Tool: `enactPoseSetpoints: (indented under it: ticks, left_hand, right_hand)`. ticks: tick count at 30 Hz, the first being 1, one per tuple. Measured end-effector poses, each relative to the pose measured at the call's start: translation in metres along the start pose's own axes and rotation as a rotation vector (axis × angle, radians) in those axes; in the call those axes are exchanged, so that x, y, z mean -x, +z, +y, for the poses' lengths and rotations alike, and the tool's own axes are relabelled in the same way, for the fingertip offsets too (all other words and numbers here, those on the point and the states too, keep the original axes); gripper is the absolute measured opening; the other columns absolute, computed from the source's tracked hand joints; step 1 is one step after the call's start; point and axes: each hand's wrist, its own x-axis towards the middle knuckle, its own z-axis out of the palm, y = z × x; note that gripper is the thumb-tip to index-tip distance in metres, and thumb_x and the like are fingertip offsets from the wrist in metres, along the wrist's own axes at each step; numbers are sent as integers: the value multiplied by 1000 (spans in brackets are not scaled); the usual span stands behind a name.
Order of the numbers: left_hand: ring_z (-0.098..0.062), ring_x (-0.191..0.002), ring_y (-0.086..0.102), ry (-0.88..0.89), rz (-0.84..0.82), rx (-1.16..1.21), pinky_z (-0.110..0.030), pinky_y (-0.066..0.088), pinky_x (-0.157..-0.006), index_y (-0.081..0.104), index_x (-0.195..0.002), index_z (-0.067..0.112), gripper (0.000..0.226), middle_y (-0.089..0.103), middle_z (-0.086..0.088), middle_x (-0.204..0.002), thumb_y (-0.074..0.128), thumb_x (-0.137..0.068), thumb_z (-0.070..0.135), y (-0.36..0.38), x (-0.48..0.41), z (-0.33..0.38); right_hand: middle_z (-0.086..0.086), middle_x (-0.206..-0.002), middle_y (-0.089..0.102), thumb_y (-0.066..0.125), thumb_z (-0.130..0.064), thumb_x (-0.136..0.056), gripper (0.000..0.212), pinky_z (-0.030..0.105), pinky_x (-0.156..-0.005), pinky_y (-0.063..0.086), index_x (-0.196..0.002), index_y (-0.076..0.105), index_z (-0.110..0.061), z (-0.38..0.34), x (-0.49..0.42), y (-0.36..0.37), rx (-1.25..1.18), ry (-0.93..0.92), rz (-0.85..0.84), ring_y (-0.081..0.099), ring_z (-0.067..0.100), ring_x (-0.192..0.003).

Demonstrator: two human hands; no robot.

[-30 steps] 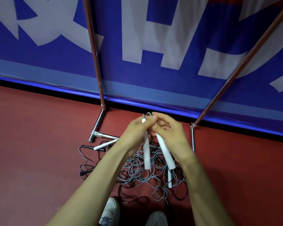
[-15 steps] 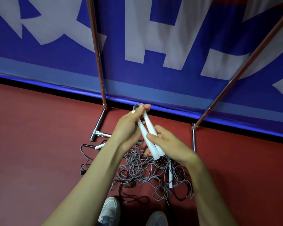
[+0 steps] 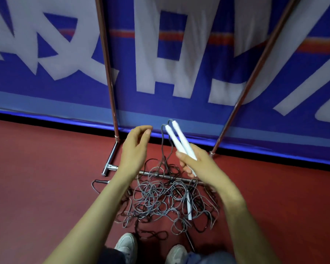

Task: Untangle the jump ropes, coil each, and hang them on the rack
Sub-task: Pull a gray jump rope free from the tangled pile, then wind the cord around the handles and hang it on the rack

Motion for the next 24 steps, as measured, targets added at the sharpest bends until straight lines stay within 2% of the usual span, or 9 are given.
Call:
enactPoseSetpoints:
  ticks: [3, 6, 8, 10, 11, 14, 19, 21, 24]
  left_hand:
    - [1, -116, 51, 145, -93, 28, -7, 36, -96, 58, -124, 19, 25, 59, 8, -126, 46, -102, 21, -8, 17, 74]
    - [-6, -111, 59, 195, -240, 103, -20, 39, -99, 63, -116, 15, 27, 66, 5, -114, 43, -102, 29, -14, 33, 158]
    - [-13, -91, 68, 228, -347, 164, -28, 48, -93, 69, -103, 15, 34, 73, 5, -94, 41, -102, 35, -15, 49, 211]
    - [-11, -60, 58, 257, -384, 266, -29, 50, -71, 66, -91, 13, 32, 63, 10, -65, 44, -102, 33, -17, 66, 264]
    - [-9, -51, 46, 277, -389, 320, -26, 44, -59, 63, -88, 12, 28, 54, 10, -58, 45, -101, 30, -20, 73, 289]
    - [-9, -51, 29, 377, -465, 390, -20, 29, -49, 64, -91, 14, 23, 42, 5, -61, 48, -100, 29, -32, 94, 359]
    - [-6, -52, 30, 500, -543, 280, -18, 26, -48, 63, -92, 8, 18, 40, 5, -61, 56, -97, 24, -49, 119, 430]
    - [-5, -51, 32, 495, -523, 271, -16, 28, -47, 62, -90, 8, 19, 42, 7, -58, 58, -96, 25, -52, 125, 443]
    - [-4, -47, 34, 512, -476, 283, -15, 30, -46, 63, -85, 8, 20, 46, 12, -51, 58, -96, 24, -52, 131, 455]
  right_hand:
    - [1, -67, 53, 59, -15, -96, 4, 20, -41, 32, -98, 55, -14, -59, 45, -18, 60, -63, -78, 40, 10, -48]
    - [0, -66, 52, 58, -15, -96, 12, 20, -42, 31, -103, 55, -6, -134, 93, -37, 40, -142, -73, 40, 9, -48]
    - [-1, -65, 52, 57, -16, -96, 20, 21, -43, 29, -108, 55, 0, -183, 127, -48, 40, -205, -43, 39, 9, -48]
    - [0, -68, 55, 59, -21, -94, 27, 21, -45, 31, -110, 56, 1, -229, 160, -59, 40, -269, -33, 41, 9, -49]
    - [2, -71, 57, 62, -25, -91, 31, 22, -45, 33, -109, 59, -1, -249, 176, -63, 26, -296, -34, 43, 10, -50]
    - [5, -78, 58, 65, -30, -82, 33, 22, -44, 40, -103, 65, -4, -298, 217, -73, -39, -342, -64, 47, 12, -54]
    - [6, -79, 59, 63, -28, -86, 32, 27, -55, 50, -109, 63, -6, -339, 251, -78, -29, -393, -110, 54, 15, -60]
    - [6, -85, 62, 67, -28, -87, 35, 27, -61, 53, -117, 56, -13, -351, 257, -76, 120, -437, -19, 61, 15, -64]
    - [-5, -89, 58, 67, -31, -89, 39, 26, -62, 54, -121, 46, -25, -359, 256, -66, 621, -529, 410, 64, 10, -70]
